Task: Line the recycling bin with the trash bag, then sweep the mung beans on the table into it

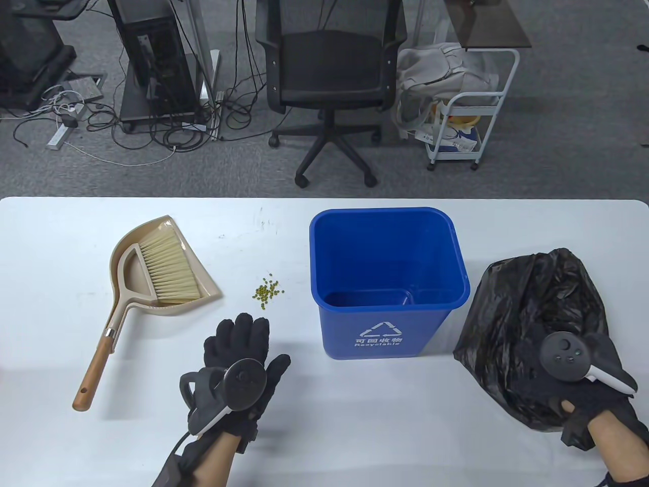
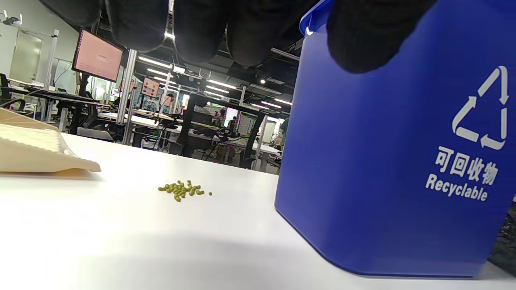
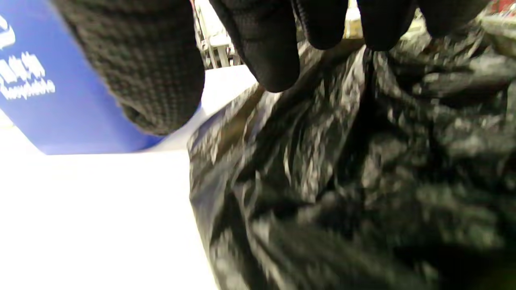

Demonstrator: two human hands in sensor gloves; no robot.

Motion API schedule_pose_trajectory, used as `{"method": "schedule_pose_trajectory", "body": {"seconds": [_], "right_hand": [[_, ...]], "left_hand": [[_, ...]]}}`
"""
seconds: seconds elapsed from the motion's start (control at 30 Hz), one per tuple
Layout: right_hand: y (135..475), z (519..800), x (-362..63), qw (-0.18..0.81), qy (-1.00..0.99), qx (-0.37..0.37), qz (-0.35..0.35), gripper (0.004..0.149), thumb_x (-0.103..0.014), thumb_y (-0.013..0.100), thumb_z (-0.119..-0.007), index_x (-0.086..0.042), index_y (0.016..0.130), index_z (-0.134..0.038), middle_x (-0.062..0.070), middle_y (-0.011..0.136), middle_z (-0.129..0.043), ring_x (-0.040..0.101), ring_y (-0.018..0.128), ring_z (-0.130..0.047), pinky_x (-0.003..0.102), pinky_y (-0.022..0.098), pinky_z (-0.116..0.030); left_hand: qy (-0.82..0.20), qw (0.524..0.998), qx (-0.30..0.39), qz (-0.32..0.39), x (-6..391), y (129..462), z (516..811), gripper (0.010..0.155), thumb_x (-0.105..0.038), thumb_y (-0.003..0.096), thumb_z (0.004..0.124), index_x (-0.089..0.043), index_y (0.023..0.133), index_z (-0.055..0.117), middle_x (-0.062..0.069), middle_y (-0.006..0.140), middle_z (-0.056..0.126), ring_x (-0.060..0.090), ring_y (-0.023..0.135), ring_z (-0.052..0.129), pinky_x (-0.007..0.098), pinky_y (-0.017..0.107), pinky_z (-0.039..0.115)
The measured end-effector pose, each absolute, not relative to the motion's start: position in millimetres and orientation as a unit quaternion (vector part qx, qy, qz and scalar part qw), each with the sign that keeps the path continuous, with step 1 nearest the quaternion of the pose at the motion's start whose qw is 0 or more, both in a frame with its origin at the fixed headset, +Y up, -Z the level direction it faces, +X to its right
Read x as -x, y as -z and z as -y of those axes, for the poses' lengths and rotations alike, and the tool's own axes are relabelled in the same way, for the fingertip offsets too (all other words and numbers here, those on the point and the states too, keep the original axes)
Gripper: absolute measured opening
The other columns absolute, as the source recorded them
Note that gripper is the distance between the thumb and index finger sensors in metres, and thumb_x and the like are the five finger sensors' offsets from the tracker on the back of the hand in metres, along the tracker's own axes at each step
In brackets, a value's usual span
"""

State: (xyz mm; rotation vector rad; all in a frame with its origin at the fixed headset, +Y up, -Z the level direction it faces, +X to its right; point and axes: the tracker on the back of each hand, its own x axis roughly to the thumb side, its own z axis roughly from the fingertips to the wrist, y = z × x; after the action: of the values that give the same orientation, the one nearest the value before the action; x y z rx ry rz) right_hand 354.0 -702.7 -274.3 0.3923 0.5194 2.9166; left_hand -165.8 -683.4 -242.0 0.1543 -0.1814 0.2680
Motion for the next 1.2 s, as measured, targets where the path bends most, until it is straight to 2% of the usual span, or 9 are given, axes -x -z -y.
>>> {"method": "schedule_pose_trajectory", "body": {"seconds": [0.13, 0.27, 0.3, 0.4, 0.67, 0.77, 0.9, 1.07, 1.2], "right_hand": [[273, 721, -345, 0.035, -0.972, -0.125, -0.196, 0.074, -0.040, 0.040, -0.093, 0.009, 0.094, -0.081, 0.042, 0.112, -0.039, 0.073, 0.095, -0.045, 0.080, 0.063, -0.048], [273, 731, -334, 0.005, -0.974, -0.126, -0.187, 0.045, -0.025, 0.042, -0.092, 0.007, 0.074, -0.095, 0.041, 0.108, -0.051, 0.071, 0.093, -0.054, 0.077, 0.062, -0.054], [273, 732, -332, 0.002, -0.976, -0.127, -0.177, 0.041, -0.023, 0.042, -0.091, 0.007, 0.071, -0.096, 0.041, 0.108, -0.054, 0.070, 0.093, -0.056, 0.077, 0.061, -0.055], [273, 727, -325, 0.016, -0.974, -0.140, -0.177, 0.040, -0.023, 0.043, -0.090, 0.007, 0.069, -0.096, 0.041, 0.107, -0.056, 0.069, 0.092, -0.058, 0.076, 0.061, -0.057], [273, 707, -303, 0.136, -0.970, -0.164, -0.118, 0.040, -0.024, 0.043, -0.088, 0.007, 0.067, -0.096, 0.041, 0.103, -0.063, 0.068, 0.088, -0.068, 0.074, 0.058, -0.063], [274, 704, -291, 0.190, -0.960, -0.163, -0.125, 0.041, -0.024, 0.044, -0.088, 0.007, 0.068, -0.096, 0.042, 0.101, -0.065, 0.068, 0.086, -0.071, 0.073, 0.056, -0.064], [275, 702, -271, 0.241, -0.944, -0.174, -0.143, 0.041, -0.024, 0.044, -0.088, 0.008, 0.068, -0.096, 0.042, 0.100, -0.067, 0.067, 0.084, -0.073, 0.073, 0.055, -0.065], [276, 701, -249, 0.277, -0.930, -0.182, -0.159, 0.041, -0.025, 0.044, -0.088, 0.008, 0.068, -0.096, 0.042, 0.099, -0.069, 0.066, 0.083, -0.075, 0.072, 0.055, -0.066], [279, 702, -236, 0.304, -0.919, -0.181, -0.175, 0.041, -0.025, 0.045, -0.087, 0.008, 0.069, -0.095, 0.043, 0.099, -0.068, 0.066, 0.082, -0.075, 0.072, 0.054, -0.067]], "left_hand": [[-0.133, 0.984, -0.075, 0.095, 164, 241, 684, 0.079, -0.051, 0.0493, 0.079, -0.004, 0.112, 0.066, 0.031, 0.117, 0.061, 0.069, 0.102, 0.055, 0.082, 0.069, 0.048], [-0.133, 0.983, -0.076, 0.097, 162, 239, 683, 0.080, -0.052, 0.0494, 0.079, -0.005, 0.112, 0.066, 0.031, 0.117, 0.060, 0.068, 0.103, 0.055, 0.082, 0.069, 0.048], [-0.134, 0.983, -0.076, 0.097, 162, 238, 683, 0.079, -0.052, 0.0493, 0.079, -0.005, 0.112, 0.066, 0.031, 0.117, 0.061, 0.068, 0.103, 0.055, 0.082, 0.069, 0.048], [-0.133, 0.983, -0.076, 0.100, 160, 238, 683, 0.079, -0.052, 0.0494, 0.079, -0.005, 0.112, 0.066, 0.030, 0.117, 0.061, 0.068, 0.103, 0.055, 0.082, 0.069, 0.048], [-0.136, 0.981, -0.051, 0.129, 146, 236, 691, 0.076, -0.051, 0.0496, 0.079, -0.005, 0.110, 0.071, 0.029, 0.117, 0.062, 0.067, 0.103, 0.056, 0.082, 0.069, 0.048], [-0.153, 0.976, -0.034, 0.151, 135, 234, 695, 0.074, -0.051, 0.0496, 0.079, -0.005, 0.107, 0.075, 0.029, 0.116, 0.064, 0.067, 0.103, 0.057, 0.082, 0.069, 0.048], [-0.185, 0.964, -0.007, 0.191, 111, 223, 693, 0.070, -0.051, 0.0497, 0.080, -0.003, 0.101, 0.083, 0.029, 0.114, 0.068, 0.067, 0.102, 0.058, 0.082, 0.068, 0.048], [-0.203, 0.943, 0.077, 0.252, 59, 214, 694, 0.069, -0.050, 0.0501, 0.081, -0.003, 0.101, 0.083, 0.030, 0.115, 0.066, 0.069, 0.102, 0.056, 0.083, 0.069, 0.047], [-0.171, 0.940, 0.080, 0.285, 20, 211, 692, 0.073, -0.051, 0.0489, 0.083, -0.003, 0.103, 0.079, 0.031, 0.116, 0.064, 0.069, 0.102, 0.056, 0.082, 0.069, 0.048]]}}
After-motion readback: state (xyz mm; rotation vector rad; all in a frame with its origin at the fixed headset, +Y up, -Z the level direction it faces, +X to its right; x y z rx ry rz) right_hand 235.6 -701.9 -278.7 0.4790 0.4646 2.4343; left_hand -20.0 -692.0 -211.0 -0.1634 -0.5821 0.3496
